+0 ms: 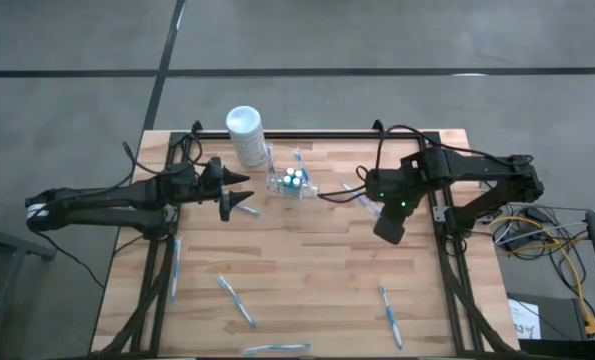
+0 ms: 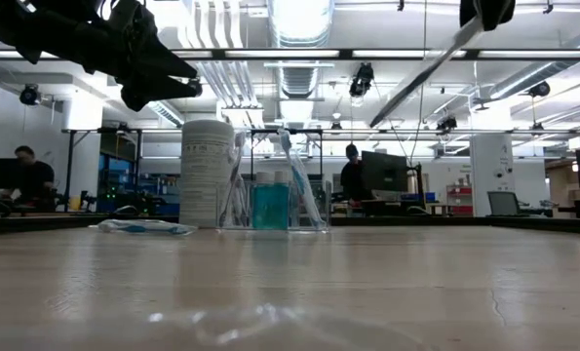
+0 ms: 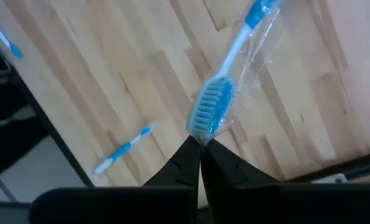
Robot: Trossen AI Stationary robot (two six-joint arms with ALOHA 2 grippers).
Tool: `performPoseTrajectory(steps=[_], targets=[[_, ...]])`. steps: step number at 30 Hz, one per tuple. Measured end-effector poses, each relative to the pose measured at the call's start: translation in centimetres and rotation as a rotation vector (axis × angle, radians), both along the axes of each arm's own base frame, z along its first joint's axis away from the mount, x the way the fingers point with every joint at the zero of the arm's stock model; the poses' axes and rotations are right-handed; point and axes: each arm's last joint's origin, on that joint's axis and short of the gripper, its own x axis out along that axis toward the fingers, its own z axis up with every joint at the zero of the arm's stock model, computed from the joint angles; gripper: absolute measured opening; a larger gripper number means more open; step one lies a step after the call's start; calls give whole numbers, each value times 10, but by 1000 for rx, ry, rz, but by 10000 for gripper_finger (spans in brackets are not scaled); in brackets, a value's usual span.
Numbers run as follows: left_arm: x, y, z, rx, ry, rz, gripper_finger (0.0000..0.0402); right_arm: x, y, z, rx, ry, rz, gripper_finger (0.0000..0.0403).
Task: Pick & Place toothbrushing station
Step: Put the blue toothbrush into the right of the transparent organizer
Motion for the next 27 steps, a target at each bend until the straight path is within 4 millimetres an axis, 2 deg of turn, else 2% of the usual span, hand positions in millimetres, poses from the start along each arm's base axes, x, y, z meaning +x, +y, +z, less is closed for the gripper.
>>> performPoseTrajectory(steps=[18,27], targets=[[0,0,0,0,1,0,247,17,4,19,87,-70,159,8],[0,0,0,0,0,0,247,32,7,15,138,-54,198,8]])
